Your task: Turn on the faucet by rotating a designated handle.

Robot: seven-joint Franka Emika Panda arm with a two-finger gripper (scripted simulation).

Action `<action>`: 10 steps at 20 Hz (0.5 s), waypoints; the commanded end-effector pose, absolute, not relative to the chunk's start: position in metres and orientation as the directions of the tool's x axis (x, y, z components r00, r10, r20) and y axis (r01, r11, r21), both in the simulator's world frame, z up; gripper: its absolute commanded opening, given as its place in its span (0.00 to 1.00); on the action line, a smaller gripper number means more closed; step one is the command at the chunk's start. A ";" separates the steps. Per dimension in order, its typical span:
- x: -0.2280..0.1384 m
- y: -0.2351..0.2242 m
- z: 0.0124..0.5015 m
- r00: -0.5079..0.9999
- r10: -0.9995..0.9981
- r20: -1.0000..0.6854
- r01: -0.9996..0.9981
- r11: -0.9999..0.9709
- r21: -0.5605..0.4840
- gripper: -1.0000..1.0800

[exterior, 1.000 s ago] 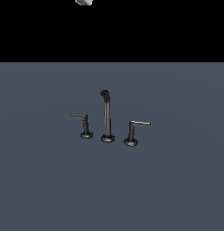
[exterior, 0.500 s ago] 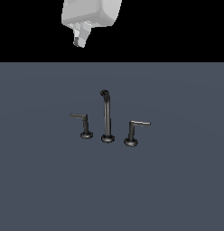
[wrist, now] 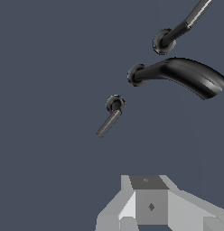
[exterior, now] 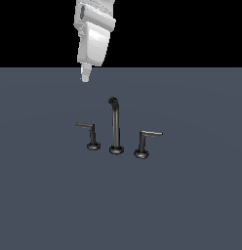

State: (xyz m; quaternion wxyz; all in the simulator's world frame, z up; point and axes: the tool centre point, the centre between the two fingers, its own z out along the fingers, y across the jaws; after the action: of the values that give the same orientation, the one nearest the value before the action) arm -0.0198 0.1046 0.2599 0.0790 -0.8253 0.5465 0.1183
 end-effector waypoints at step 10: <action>0.015 0.121 0.174 0.050 -0.985 -0.168 -0.996 -0.063 0.071 0.00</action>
State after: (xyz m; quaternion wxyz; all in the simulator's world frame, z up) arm 0.0112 0.1197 0.1854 0.0377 -0.7384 0.6669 0.0928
